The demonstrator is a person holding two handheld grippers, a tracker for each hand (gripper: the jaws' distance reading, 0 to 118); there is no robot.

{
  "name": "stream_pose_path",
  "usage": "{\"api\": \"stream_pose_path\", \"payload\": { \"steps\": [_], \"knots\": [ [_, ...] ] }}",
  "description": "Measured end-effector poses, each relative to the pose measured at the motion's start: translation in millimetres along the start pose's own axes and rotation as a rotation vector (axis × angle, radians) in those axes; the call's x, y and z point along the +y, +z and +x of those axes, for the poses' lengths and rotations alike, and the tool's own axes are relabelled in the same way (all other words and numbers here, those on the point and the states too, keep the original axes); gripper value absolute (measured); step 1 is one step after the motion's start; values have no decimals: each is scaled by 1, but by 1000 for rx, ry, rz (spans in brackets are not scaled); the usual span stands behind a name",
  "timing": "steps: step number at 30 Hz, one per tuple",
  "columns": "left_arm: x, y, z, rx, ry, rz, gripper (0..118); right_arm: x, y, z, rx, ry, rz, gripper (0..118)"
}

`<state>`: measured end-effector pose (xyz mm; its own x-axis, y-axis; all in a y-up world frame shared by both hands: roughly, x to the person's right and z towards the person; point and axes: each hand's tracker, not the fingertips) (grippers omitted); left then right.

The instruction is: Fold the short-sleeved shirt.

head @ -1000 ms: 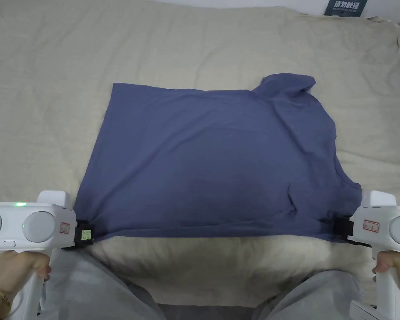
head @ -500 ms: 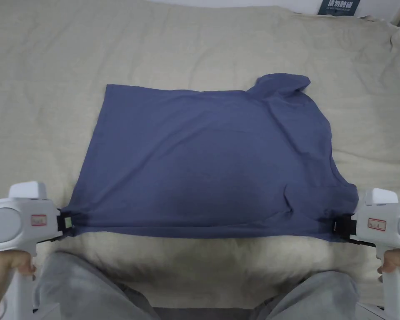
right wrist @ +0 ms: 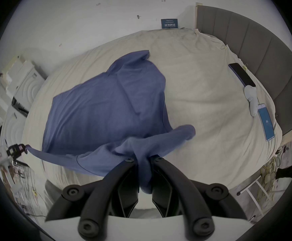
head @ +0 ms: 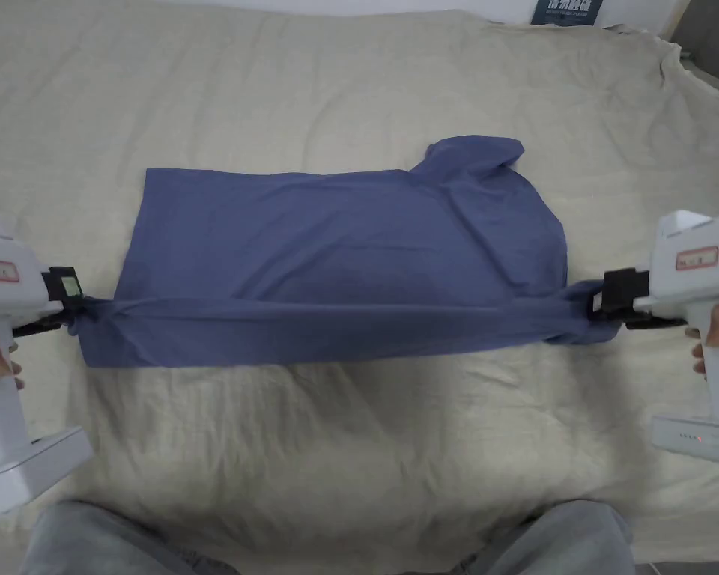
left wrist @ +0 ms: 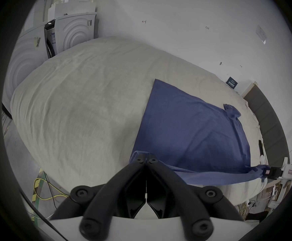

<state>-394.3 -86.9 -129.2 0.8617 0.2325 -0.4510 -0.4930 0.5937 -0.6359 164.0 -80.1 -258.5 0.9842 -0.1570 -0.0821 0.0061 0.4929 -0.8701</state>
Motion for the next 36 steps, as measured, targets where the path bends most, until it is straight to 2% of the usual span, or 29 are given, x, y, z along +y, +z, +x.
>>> {"api": "stream_pose_path", "payload": {
  "steps": [8, 12, 17, 19, 20, 21, 24, 25, 26, 27, 28, 33, 36],
  "knots": [
    [47, -76, 28, 69, -50, -10, 0, 68, -78, -18, -108, -82, -43, 9],
    [64, -118, 39, 93, -91, -39, 0, 86, -123, -19, -150, -137, -98, 9],
    [74, -161, 47, 118, -95, -70, 0, 93, -157, -21, -183, -164, -142, 9],
    [71, -171, 50, 131, -91, -71, 17, 92, -166, -20, -190, -160, -152, 10],
    [69, -174, 50, 153, -90, -63, 31, 90, -169, -21, -201, -154, -153, 11],
    [67, -175, 50, 183, -100, -55, 63, 90, -170, -21, -207, -149, -151, 17],
    [70, -174, 42, 225, -94, -62, 85, 90, -164, -22, -198, -135, -144, 29],
    [71, -167, 39, 228, -84, -41, 103, 91, -157, -21, -195, -127, -119, 48],
    [74, -156, 38, 217, -77, 17, 113, 93, -150, -21, -194, -112, -79, 73],
    [76, -146, 38, 206, -78, 60, 115, 94, -139, -22, -199, -99, -33, 96],
    [80, -132, 38, 196, -88, 100, 115, 95, -125, -23, -205, -78, 29, 102],
    [81, -63, 49, 171, -217, 295, 115, 85, -40, -34, -167, 61, 267, 103],
    [61, -18, 53, 127, -257, 474, 115, 55, 11, -38, -168, 137, 477, 104]
  ]
}}
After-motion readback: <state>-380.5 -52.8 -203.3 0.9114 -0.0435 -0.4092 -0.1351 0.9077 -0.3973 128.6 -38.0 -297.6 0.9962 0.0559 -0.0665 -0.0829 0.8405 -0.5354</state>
